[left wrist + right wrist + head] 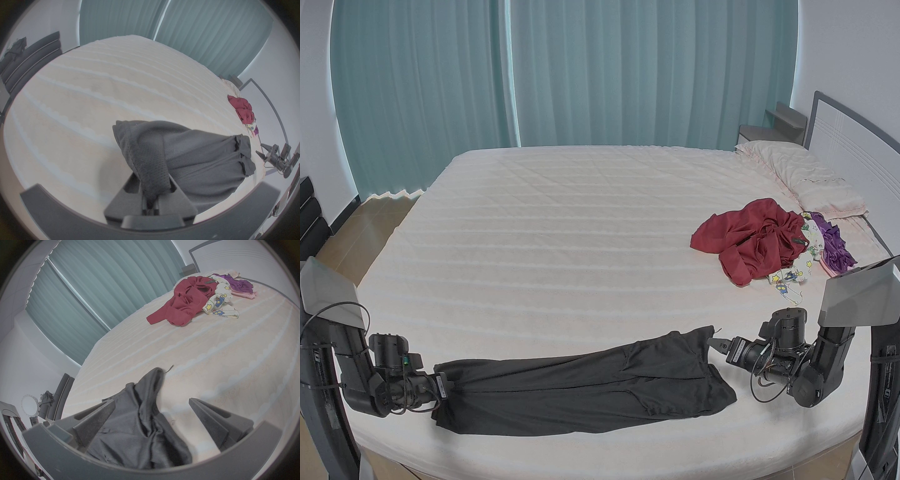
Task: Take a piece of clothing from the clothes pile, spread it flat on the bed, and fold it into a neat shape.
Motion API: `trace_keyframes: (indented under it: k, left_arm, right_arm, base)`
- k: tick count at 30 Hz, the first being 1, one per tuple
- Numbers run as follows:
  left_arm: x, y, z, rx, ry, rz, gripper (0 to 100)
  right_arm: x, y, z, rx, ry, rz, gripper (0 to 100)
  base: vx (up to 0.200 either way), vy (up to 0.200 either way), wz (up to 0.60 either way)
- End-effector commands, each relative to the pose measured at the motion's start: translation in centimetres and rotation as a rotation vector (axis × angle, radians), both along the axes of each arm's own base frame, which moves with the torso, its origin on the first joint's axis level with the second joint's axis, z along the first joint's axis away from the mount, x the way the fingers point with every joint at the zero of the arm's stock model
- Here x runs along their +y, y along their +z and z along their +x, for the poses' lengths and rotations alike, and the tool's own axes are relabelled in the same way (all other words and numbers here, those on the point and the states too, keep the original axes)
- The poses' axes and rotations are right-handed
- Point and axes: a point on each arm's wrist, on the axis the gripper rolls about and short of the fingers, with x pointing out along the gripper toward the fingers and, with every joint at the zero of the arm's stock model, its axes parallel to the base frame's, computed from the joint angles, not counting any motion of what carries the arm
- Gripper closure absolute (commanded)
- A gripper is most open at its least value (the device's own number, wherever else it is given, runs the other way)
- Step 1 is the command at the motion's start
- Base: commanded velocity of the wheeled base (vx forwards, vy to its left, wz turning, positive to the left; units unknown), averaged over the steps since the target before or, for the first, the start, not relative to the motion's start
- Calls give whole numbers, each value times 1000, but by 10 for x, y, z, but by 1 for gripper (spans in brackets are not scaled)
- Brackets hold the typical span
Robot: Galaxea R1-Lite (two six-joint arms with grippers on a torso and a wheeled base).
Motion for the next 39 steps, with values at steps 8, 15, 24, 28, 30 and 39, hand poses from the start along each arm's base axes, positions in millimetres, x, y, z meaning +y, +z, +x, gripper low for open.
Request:
trace_keyframes:
  k: [8,15,24,28,30,39]
  left_arm:
    - [67,50,-10,-114,140,51,100]
    - [134,91,-25,-142,252,49,100]
    - [127,135,-31,-104,218,0,100]
    - [79,140,-33,-62,121,27,100]
    - [51,141,-31,-19,87,46,100]
    - [-82,153,-20,14,16,47,100]
  right_arm:
    - [0,0,0,0,1,0,0]
    - [0,3,0,-8,1,2,0]
    - [1,3,0,-9,2,4,0]
    - [1,4,0,-10,3,4,0]
    - [1,4,0,-10,3,4,0]
    - [2,6,0,-17,5,5,0]
  base:
    - [0,0,0]
    - [0,0,0]
    - [0,0,0]
    - [0,0,0]
    - [0,0,0]
    - [0,0,0]
